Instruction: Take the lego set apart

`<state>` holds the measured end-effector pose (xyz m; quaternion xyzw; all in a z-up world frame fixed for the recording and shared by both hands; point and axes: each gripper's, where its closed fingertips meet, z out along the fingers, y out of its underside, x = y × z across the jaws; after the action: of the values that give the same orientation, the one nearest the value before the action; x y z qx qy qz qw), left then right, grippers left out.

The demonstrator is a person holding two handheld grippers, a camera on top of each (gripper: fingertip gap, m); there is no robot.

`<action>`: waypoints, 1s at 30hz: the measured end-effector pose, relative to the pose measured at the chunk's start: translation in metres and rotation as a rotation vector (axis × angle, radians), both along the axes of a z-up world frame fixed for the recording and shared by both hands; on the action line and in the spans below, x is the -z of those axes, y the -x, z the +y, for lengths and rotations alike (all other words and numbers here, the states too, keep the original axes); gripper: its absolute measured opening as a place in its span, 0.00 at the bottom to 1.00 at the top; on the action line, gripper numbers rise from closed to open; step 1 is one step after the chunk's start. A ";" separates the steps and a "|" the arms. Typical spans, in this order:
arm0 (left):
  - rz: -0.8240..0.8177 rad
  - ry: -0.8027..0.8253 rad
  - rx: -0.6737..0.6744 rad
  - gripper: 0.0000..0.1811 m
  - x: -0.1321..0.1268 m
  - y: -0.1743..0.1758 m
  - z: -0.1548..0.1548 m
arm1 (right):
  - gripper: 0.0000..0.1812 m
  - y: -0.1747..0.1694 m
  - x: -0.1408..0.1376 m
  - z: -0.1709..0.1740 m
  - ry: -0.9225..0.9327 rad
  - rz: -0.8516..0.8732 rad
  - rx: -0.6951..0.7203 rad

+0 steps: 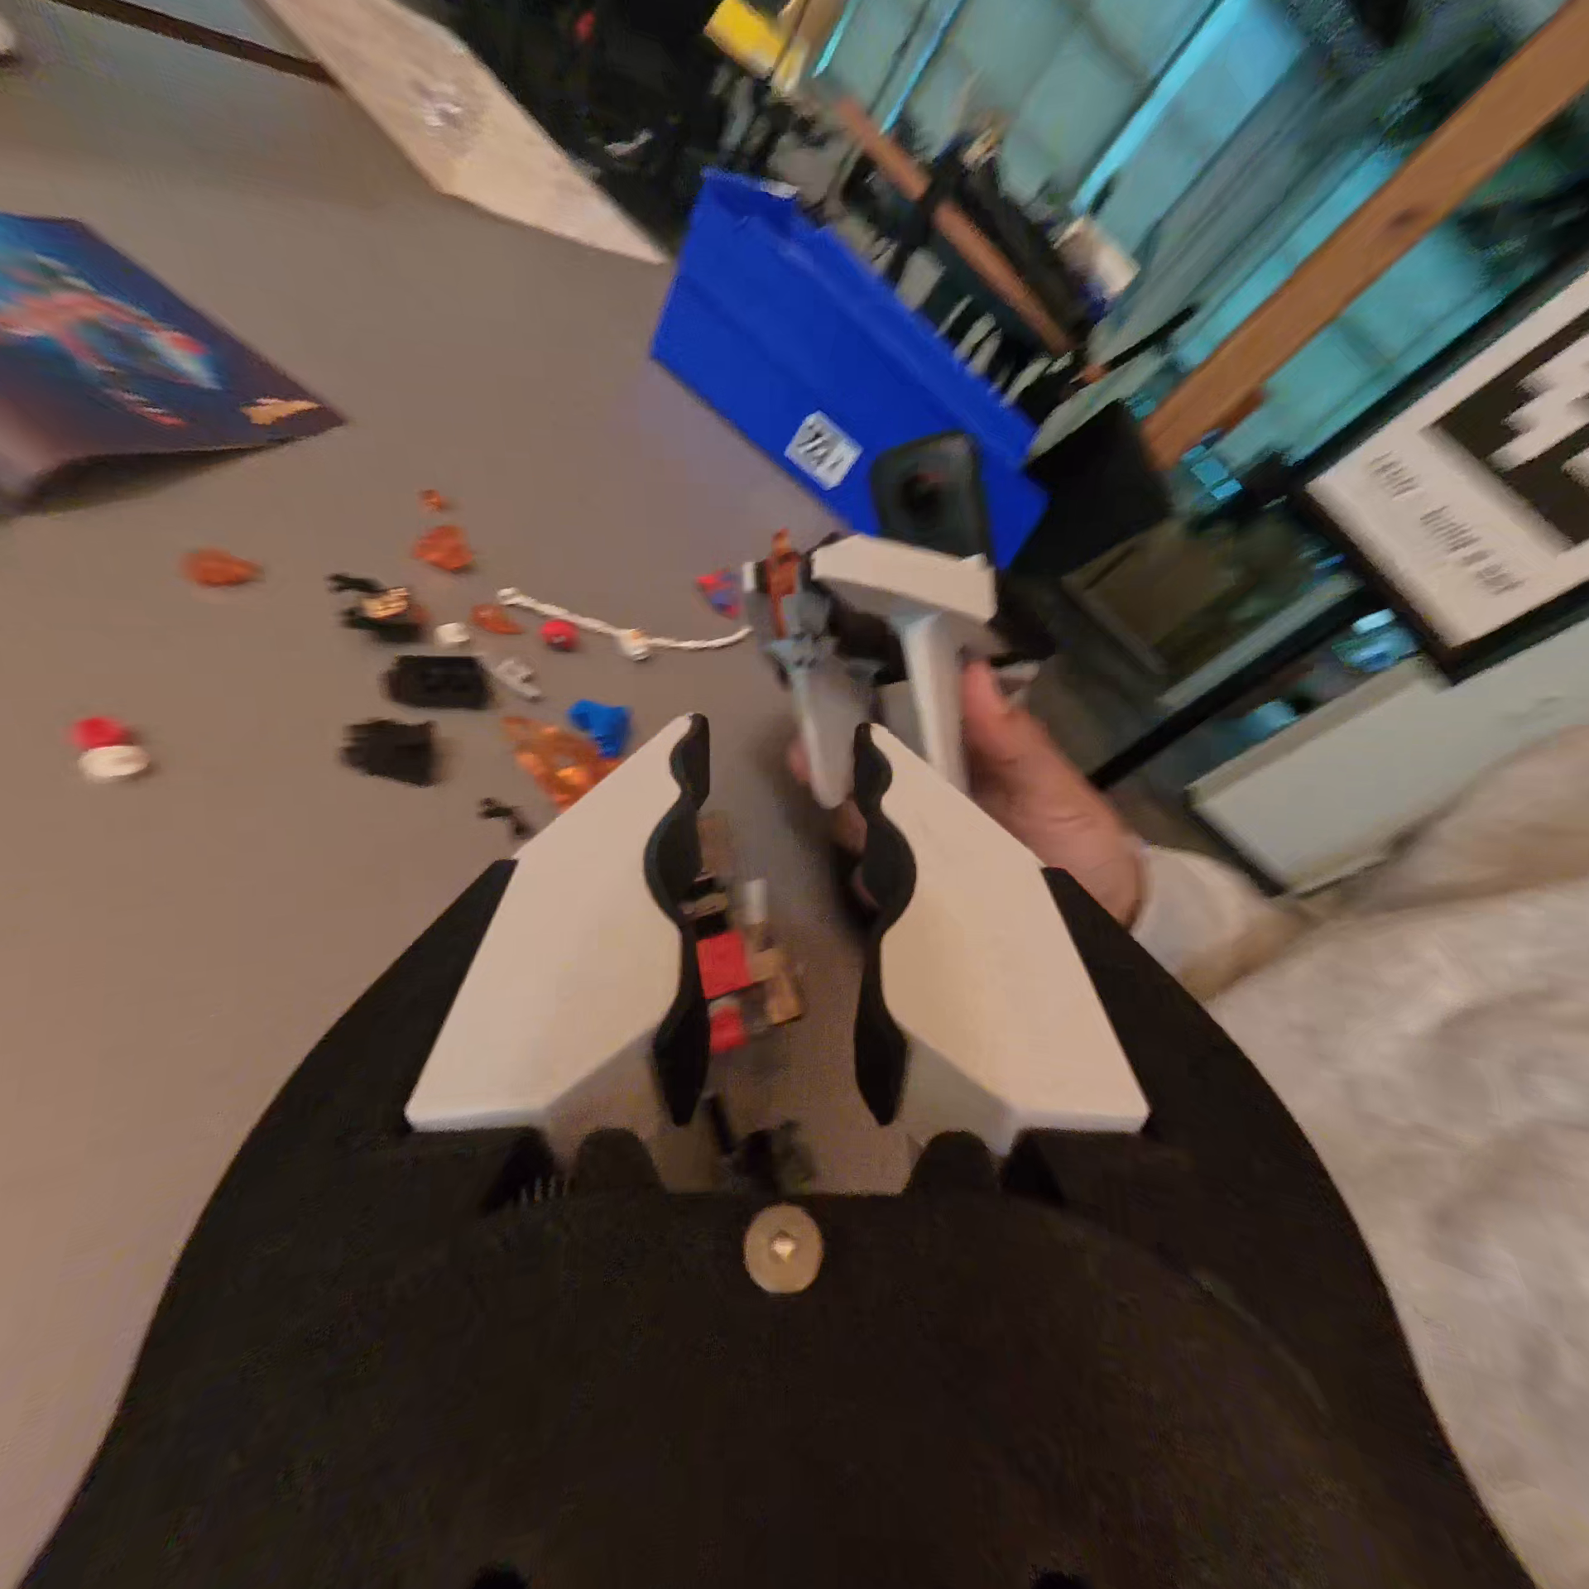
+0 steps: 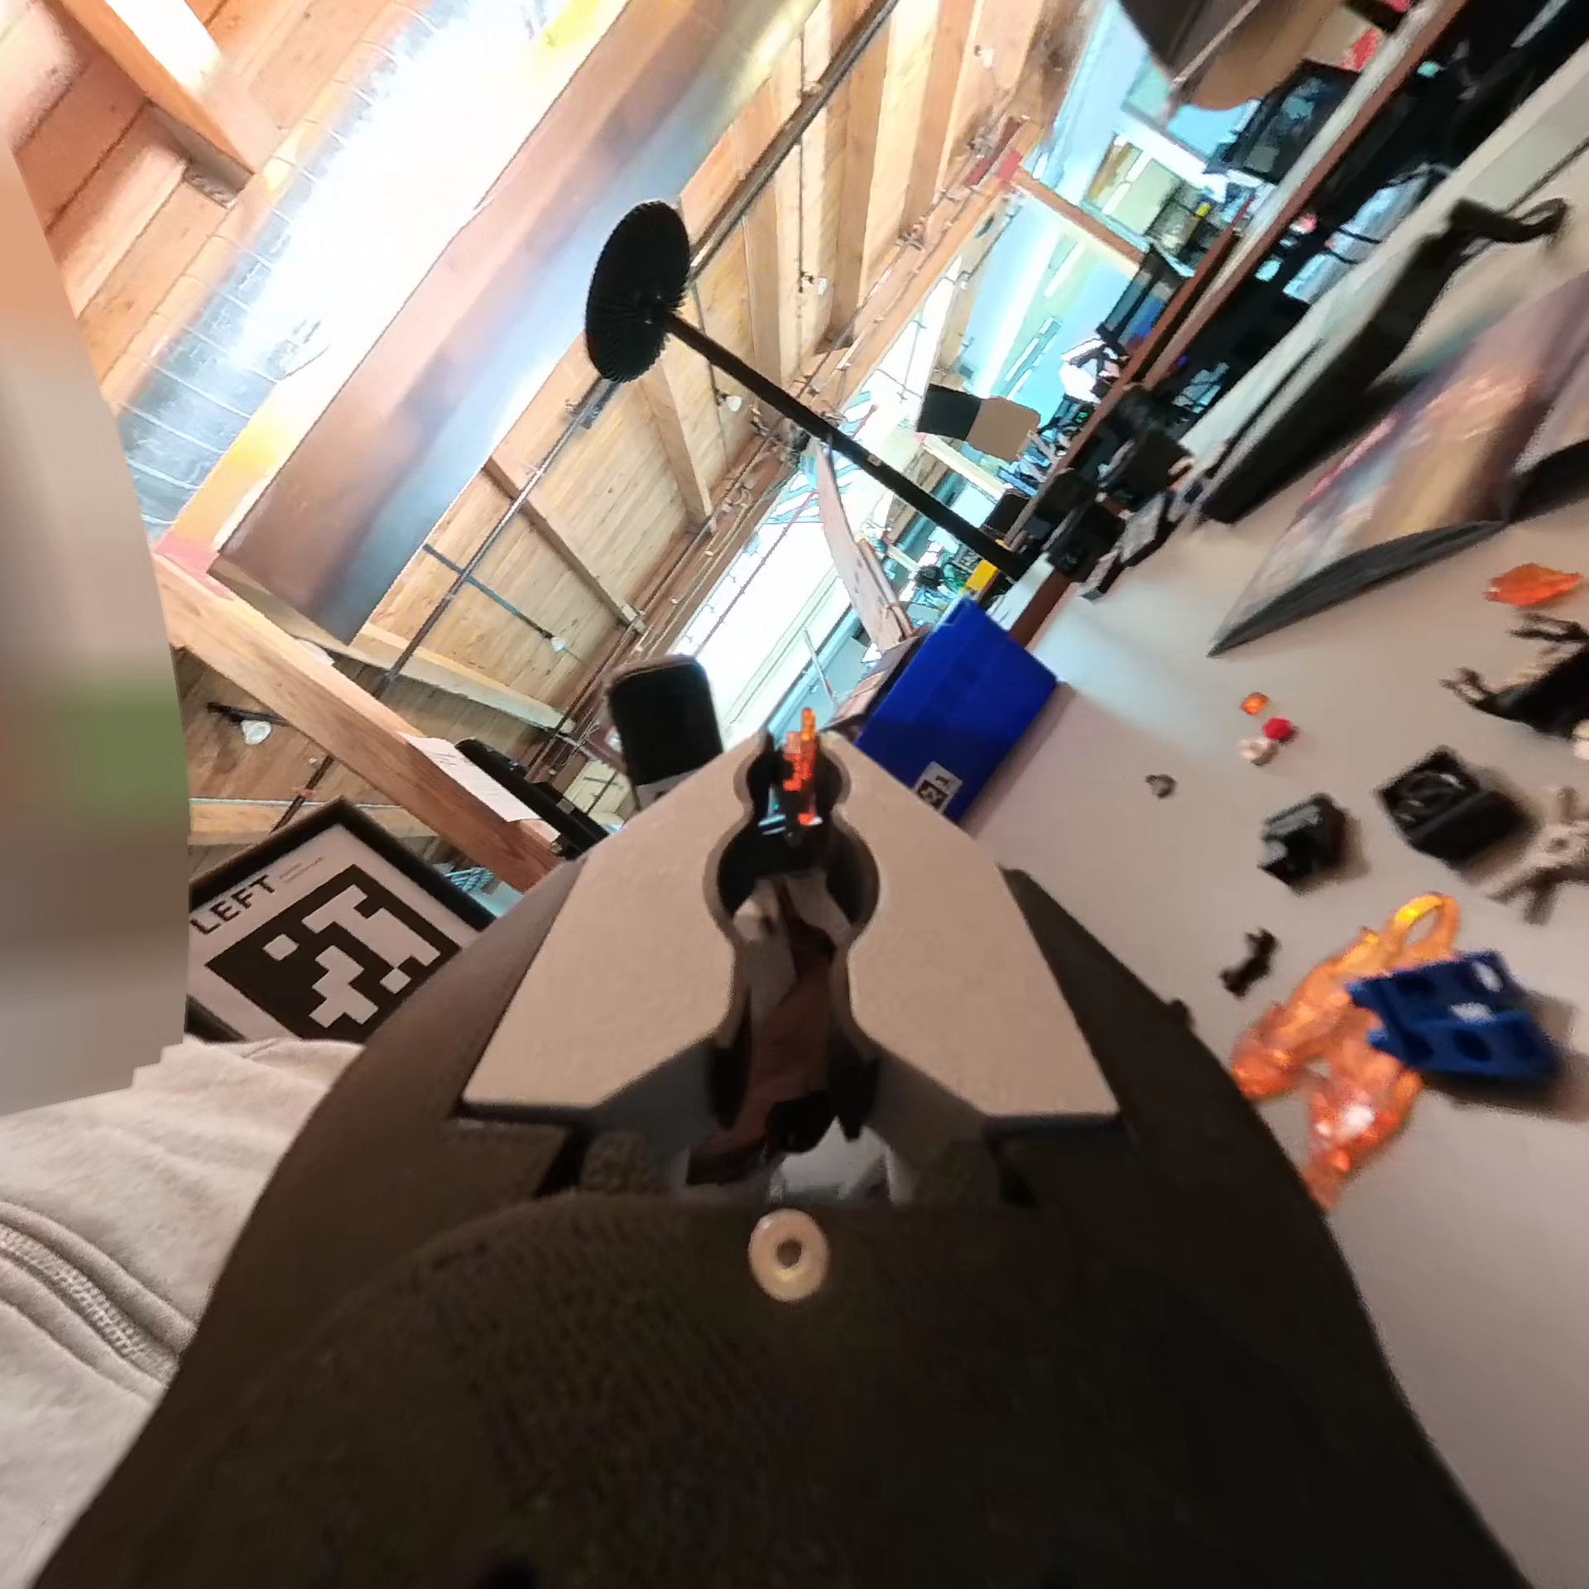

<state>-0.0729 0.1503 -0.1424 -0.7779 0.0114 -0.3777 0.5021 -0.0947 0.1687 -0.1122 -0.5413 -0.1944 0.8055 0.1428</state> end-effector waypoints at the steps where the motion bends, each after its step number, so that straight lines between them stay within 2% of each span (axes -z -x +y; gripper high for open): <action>1: -0.087 -0.018 0.020 0.17 -0.008 -0.004 -0.001 | 0.04 0.001 -0.003 -0.004 -0.015 0.020 -0.007; 3: -0.249 -0.064 0.032 0.15 -0.025 -0.005 -0.002 | 0.04 0.002 -0.008 -0.013 -0.046 0.049 -0.027; 5: -0.316 -0.096 0.018 0.04 -0.032 -0.001 -0.003 | 0.04 0.002 -0.013 -0.019 -0.066 0.076 -0.038; 10: -0.301 -0.101 0.036 0.02 -0.035 -0.003 -0.009 | 0.05 -0.003 -0.019 -0.024 -0.090 0.120 -0.044; 13: -0.301 -0.105 0.058 0.02 -0.039 -0.003 -0.014 | 0.11 -0.012 -0.028 -0.016 -0.053 0.187 -0.041; 16: -0.294 -0.121 0.071 0.02 -0.044 -0.003 -0.018 | 0.07 -0.017 -0.027 -0.015 -0.073 0.181 -0.075; 22: -0.225 -0.122 0.095 0.02 -0.044 -0.011 -0.023 | 0.11 -0.022 -0.029 -0.029 -0.130 0.162 -0.175; 26: -0.158 -0.111 0.102 0.02 -0.041 -0.016 -0.024 | 0.07 -0.022 -0.026 -0.034 -0.197 0.121 -0.190; 30: -0.152 -0.099 0.146 0.02 -0.039 -0.023 -0.028 | 0.07 -0.026 -0.029 -0.035 -0.190 0.132 -0.229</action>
<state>-0.0498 0.1220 -0.1032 -0.7182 0.0485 -0.4703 0.5105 -0.0687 0.1340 -0.0827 -0.4455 -0.3201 0.8284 0.1132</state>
